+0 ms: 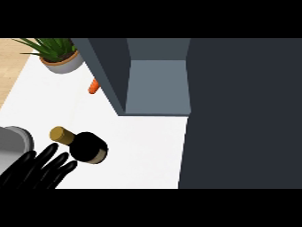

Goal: Pick up the wine, place it into the cabinet and close the cabinet

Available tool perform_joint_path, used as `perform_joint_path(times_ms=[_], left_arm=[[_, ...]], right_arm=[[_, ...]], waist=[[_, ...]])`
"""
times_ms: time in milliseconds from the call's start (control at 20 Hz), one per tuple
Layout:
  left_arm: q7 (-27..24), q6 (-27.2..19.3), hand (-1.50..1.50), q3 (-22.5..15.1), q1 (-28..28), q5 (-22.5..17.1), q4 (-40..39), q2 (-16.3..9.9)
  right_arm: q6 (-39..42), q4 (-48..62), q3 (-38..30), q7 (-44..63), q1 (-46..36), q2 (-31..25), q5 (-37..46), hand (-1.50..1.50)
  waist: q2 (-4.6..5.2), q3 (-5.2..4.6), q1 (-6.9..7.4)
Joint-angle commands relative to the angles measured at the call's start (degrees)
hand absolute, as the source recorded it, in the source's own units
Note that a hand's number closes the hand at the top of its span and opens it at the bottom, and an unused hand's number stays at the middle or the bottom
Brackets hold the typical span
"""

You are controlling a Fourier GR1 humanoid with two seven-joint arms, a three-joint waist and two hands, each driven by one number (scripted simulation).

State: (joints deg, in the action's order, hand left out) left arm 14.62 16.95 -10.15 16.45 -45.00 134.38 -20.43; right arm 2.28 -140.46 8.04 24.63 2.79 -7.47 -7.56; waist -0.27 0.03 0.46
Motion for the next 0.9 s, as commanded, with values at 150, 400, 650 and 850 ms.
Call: perform_joint_path(times_ms=[150,400,650,850], left_arm=[[2.9,-3.6,-1.50,6.4,-5.4,-4.3,2.0,-0.2],[1.9,-0.6,-1.50,11.5,-0.6,-5.0,4.2,-1.1],[-1.7,2.9,-1.50,14.7,-1.3,-0.9,-3.2,1.9],[-2.9,4.9,-1.50,18.4,-5.7,-0.2,-12.4,1.7]], right_arm=[[-2.3,-5.4,1.2,7.6,-3.1,0.5,-0.7,-1.50],[-3.8,-4.9,-0.2,11.0,-8.9,0.2,-0.2,-1.50],[-2.0,-7.4,-1.8,9.4,-3.9,0.4,-3.0,-1.50],[-2.1,-5.3,-3.2,12.5,-10.2,-0.6,-3.3,-1.50]], waist=[[0.21,-0.05,-0.51],[0.13,-0.06,-0.08],[0.15,-0.04,-0.39],[0.26,-0.07,-0.49]])
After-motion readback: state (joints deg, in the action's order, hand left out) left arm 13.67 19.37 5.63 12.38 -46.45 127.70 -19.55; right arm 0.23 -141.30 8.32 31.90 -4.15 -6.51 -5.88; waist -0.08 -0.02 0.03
